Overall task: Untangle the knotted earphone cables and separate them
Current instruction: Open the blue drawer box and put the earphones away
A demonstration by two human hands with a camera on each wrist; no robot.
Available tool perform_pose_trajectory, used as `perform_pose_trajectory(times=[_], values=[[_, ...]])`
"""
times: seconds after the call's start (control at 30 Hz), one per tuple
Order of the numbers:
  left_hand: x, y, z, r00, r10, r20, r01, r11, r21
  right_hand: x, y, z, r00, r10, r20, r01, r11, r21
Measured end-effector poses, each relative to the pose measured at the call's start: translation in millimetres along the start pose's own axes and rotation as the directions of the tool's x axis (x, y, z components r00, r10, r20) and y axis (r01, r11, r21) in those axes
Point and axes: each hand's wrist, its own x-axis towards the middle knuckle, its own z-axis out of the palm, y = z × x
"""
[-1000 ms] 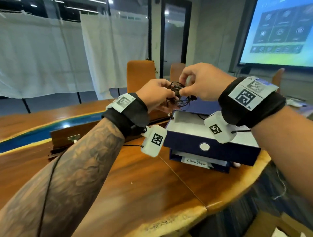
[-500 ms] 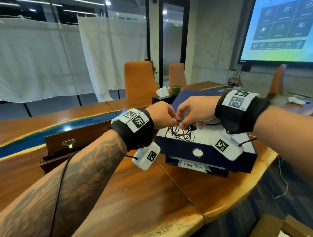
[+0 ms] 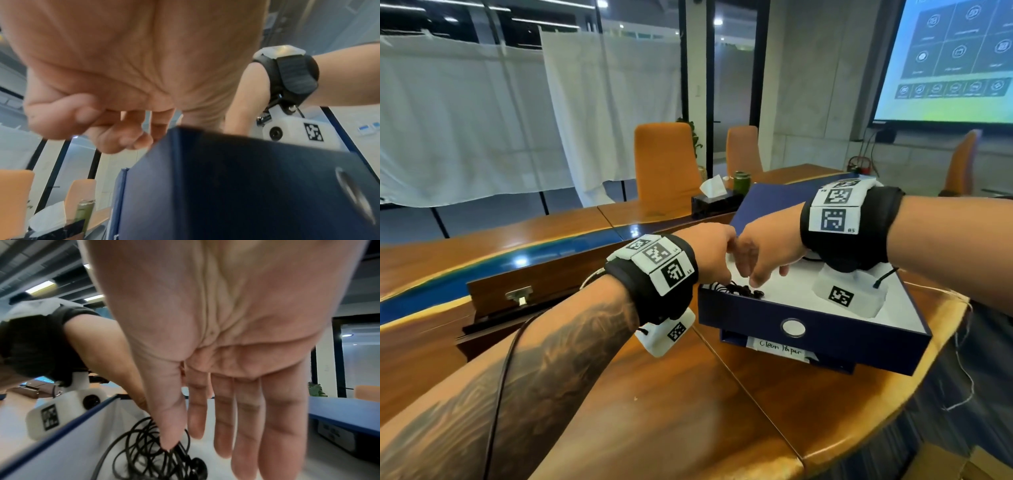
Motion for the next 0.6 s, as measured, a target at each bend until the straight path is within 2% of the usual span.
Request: perform_pose_trajectory(times=[0.13,0.23,0.43,0.6], values=[[1,-4,4,1.0,-0.004,-0.011,0.004,1.0,0.031,-3,-1,6,0.995,-0.025,0.095,0.03,0.998,-0.054],[-2,-9,4,0.999,-0.004,-0.039,0.003,1.0,-0.027,-7,-5,3,0.998,-0.028,0.059,0.035,0.992,-0.122],[-24,-23,-18,0.969,-0.05,-0.243,-0.009,0.972,-0.236,-17,-34,-20,0.98,-0.063,-0.19,0.016,0.97,-0.243],[-62,-54,-38,0.896,-0.174,-0.408,-0.005,0.916,-0.4,-18,-85,-38,0.889,-0.1,-0.446,0.022,0.984,-0.178]])
